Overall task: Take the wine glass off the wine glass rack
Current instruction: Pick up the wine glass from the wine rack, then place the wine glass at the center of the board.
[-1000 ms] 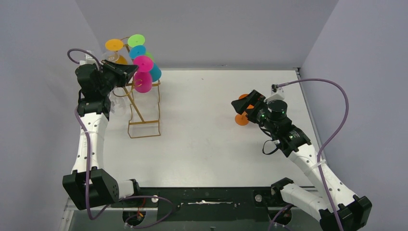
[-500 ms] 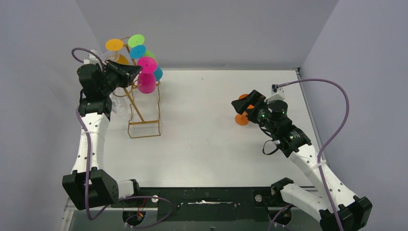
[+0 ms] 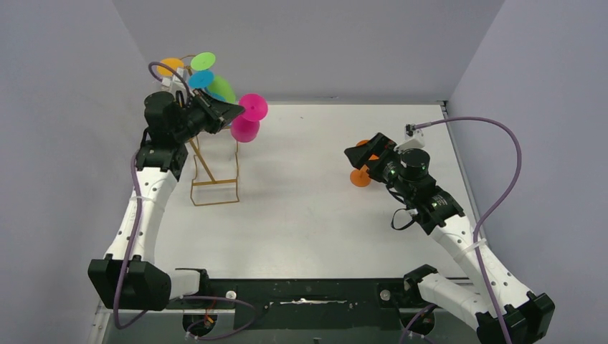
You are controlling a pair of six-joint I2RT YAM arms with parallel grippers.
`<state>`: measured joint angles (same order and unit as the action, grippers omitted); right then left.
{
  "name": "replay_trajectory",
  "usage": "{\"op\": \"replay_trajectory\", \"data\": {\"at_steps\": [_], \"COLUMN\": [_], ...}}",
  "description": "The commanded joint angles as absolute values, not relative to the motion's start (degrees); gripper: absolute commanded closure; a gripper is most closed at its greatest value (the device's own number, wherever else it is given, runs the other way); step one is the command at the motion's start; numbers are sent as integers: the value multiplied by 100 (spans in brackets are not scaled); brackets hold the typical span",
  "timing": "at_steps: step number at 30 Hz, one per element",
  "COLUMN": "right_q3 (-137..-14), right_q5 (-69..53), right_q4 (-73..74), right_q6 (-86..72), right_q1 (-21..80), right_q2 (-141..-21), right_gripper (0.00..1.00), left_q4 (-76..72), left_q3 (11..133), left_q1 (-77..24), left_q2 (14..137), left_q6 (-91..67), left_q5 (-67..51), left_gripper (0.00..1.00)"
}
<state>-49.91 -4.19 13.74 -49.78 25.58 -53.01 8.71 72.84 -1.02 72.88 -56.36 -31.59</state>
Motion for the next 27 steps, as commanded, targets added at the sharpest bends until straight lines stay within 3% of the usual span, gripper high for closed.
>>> {"op": "replay_trajectory", "data": {"at_steps": [1,8,13,20,27], "right_q3": [-5003,-4747,-4733,-5050,-5572], "right_q5": [-516,-763,-1691,-3191,-3631], "right_q4": [655,64,-503,-1100,-772], "right_q6": [-4869,-4574,-4414,-4498,-4109], "right_q1": [2593,2602,2603,2753,3358], "right_q2": [-5053,-4742,-4847,-5580,-6343], "right_gripper": [10,10,13,24,36], "left_q4": [782,118,-682,-1375,-1929], "left_q3": [7753,6804,5873,5072,4673], "left_q1": [-670,-1962,-2296,-2491,-2607], "left_q2": [7100,6723,6255,5825,5724], "left_q6": [-4733,-3934,-4041,-4358,-4743], "left_q5": [-3311,-3532,-3599,-3774,-4040], "left_gripper": [100,100,100,100,100]}}
